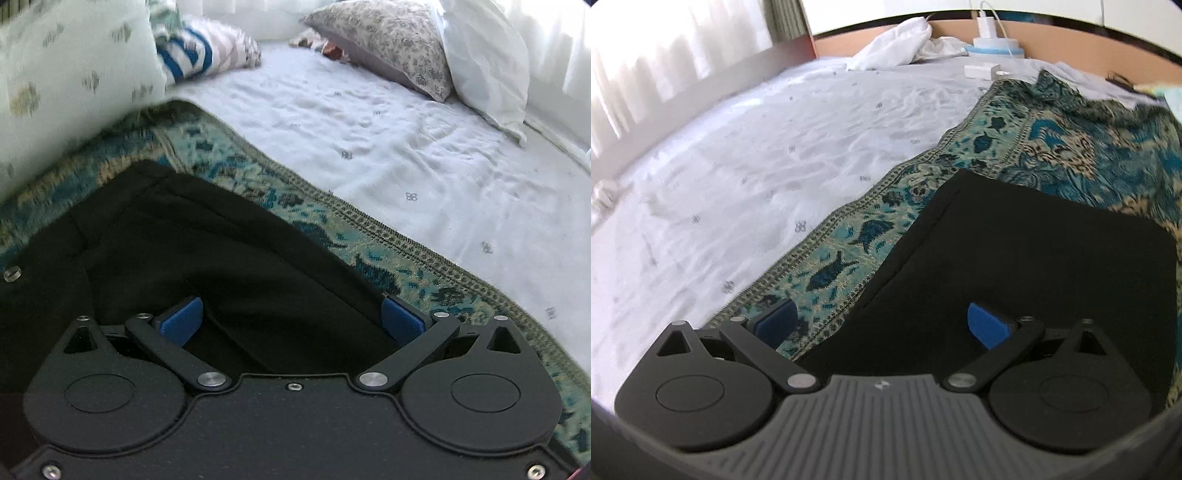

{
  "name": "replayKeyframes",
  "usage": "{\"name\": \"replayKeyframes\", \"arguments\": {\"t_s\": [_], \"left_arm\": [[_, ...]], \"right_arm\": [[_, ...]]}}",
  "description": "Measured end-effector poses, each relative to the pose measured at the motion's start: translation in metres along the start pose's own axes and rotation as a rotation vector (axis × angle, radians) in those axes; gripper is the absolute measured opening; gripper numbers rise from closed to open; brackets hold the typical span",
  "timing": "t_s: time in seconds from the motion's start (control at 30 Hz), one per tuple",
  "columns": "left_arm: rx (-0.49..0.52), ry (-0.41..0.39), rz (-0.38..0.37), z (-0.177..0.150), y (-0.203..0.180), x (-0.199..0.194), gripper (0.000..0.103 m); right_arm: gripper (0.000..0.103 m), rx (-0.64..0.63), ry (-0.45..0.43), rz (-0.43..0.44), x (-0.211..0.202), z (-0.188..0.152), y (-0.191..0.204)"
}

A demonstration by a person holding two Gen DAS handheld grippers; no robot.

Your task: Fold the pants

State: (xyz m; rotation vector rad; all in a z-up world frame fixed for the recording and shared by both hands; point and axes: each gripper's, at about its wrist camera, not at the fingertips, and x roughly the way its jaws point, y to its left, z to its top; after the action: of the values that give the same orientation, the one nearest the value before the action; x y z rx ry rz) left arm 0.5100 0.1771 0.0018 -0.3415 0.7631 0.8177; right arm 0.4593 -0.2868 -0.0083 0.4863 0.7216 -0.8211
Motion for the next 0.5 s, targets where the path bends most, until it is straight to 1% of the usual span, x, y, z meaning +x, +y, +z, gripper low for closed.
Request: {"name": "replayKeyframes", "arguments": {"t_s": [0.13, 0.17, 0.2, 0.23, 0.3, 0.33, 0.37, 0.4, 0.43, 0.47, 0.5], "left_arm": [[-0.023, -0.006, 0.03, -0.001, -0.004, 0.002, 0.103], [-0.02, -0.008, 0.035, -0.001, -0.005, 0.003, 0.103], [-0.022, -0.015, 0.038, -0.003, -0.005, 0.002, 0.103], [-0.021, -0.023, 0.036, -0.002, -0.003, 0.001, 0.103], [-0.013, -0.034, 0.025, -0.004, -0.001, -0.001, 0.102], [-0.007, -0.039, 0.017, -0.005, 0.001, -0.003, 0.097], [-0.001, -0.049, 0.008, -0.006, 0.003, -0.007, 0.083], [0.009, -0.067, 0.001, -0.006, 0.005, -0.013, 0.07], [0.028, -0.088, -0.013, -0.007, 0.006, -0.019, 0.035], [0.047, -0.09, -0.033, -0.007, 0.008, -0.025, 0.014], [0.05, -0.077, -0.046, -0.006, 0.012, -0.029, 0.011]], "right_arm": [[0.103, -0.122, 0.006, -0.102, 0.008, -0.005, 0.021], [0.103, -0.13, -0.003, -0.107, 0.008, -0.006, 0.023], [0.1, -0.121, -0.005, -0.097, 0.009, -0.007, 0.022], [0.097, -0.11, -0.008, -0.091, 0.009, -0.008, 0.02], [0.085, -0.114, -0.028, -0.064, 0.005, -0.008, 0.017], [0.071, -0.117, -0.04, -0.048, 0.001, -0.008, 0.014], [0.045, -0.118, -0.048, -0.042, -0.003, -0.007, 0.012], [0.028, -0.119, -0.053, -0.05, -0.006, -0.006, 0.01], [0.012, -0.117, -0.047, -0.049, -0.009, -0.004, 0.006], [0.01, -0.101, -0.034, -0.017, -0.011, -0.002, -0.002], [0.007, -0.081, -0.018, 0.014, -0.013, 0.0, -0.011]]}}
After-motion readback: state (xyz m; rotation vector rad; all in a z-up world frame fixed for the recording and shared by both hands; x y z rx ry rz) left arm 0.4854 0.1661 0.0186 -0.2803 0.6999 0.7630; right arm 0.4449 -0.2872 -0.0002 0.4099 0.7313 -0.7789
